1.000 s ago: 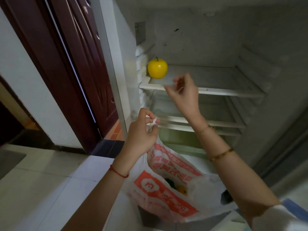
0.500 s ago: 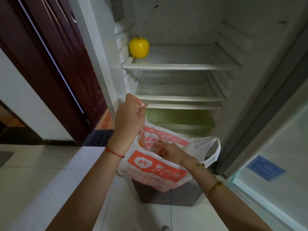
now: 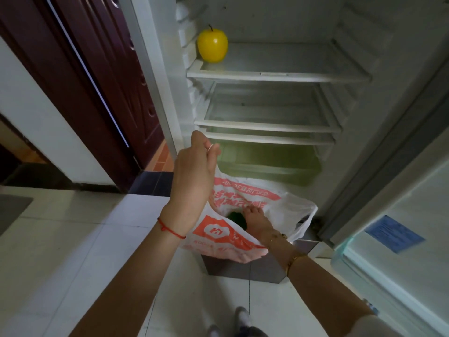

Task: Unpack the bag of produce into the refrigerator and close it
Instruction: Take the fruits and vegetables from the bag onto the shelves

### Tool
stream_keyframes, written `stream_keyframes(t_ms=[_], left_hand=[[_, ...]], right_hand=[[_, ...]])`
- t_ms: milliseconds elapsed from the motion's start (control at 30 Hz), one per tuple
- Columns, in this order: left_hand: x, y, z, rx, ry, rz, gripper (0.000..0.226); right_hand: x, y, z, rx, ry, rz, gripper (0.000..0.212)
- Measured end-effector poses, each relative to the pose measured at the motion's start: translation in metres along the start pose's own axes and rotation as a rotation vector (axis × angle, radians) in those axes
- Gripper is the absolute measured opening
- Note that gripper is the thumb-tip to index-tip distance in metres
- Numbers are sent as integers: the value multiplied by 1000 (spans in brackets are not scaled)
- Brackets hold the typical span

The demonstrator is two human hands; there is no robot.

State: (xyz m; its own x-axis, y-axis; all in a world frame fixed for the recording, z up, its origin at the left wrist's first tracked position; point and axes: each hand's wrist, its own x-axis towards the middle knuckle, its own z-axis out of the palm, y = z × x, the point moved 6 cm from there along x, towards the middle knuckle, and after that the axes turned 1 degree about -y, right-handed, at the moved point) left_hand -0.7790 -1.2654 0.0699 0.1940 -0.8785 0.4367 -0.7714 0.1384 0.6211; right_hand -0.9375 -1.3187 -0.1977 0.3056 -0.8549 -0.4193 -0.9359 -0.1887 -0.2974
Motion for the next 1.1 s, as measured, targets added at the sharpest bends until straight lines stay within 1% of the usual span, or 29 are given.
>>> stream_keyframes(t_ms=[133, 200, 267, 300, 333, 400, 467, 567, 633, 667, 767, 800, 867, 900, 967, 1033, 1100], left_hand=[[-8, -2, 4, -49, -11, 30, 17], [-11, -5, 7, -89, -27, 20, 17], [-13, -7, 9, -118, -42, 14, 16], [-14, -8, 10, -135, -50, 11, 15], [-15, -9, 10, -154, -58, 5, 14], [-17, -11, 12, -196, -78, -14, 12], [-18, -13, 13, -238, -94, -34, 11], [-20, -14, 15, -257, -118, -57, 6], [-19, -14, 15, -249, -123, -69, 12], [-19, -15, 15, -250, -119, -74, 15], [-15, -16, 15, -279, -110, -91, 16], [-13, -16, 15, -295, -109, -98, 16], [-10, -17, 16, -330, -106, -106, 15], [-8, -17, 16, -344, -104, -106, 14], [-3, -16, 17, -372, -99, -91, 11], [2, -15, 19, -403, -97, -73, 8], [7, -14, 20, -428, -91, -65, 4]], right_hand=[[-4, 12, 2, -67, 19, 26, 67], [-2, 14, 2, -122, 43, 0, 57], [0, 16, 2, -149, 41, 5, 46], [2, 20, 4, -150, 33, 24, 44], [7, 26, 8, -135, 28, 46, 45], [10, 34, 12, -85, 26, 92, 54], [-2, 33, 3, 58, 48, 140, 58], [-12, 26, -13, 195, 80, 159, 50], [-11, 27, -17, 262, 105, 153, 53], [-10, 28, -19, 292, 113, 150, 51], [-12, 30, -28, 401, 139, 126, 28], [-14, 29, -34, 418, 156, 98, 27], [-16, 27, -49, 448, 202, 36, 34], [-17, 28, -56, 519, 229, 20, 37], [-19, 28, -72, 690, 277, 10, 37], [-22, 26, -86, 917, 283, 9, 31], [-31, 15, -103, 1121, 255, -48, 23]])
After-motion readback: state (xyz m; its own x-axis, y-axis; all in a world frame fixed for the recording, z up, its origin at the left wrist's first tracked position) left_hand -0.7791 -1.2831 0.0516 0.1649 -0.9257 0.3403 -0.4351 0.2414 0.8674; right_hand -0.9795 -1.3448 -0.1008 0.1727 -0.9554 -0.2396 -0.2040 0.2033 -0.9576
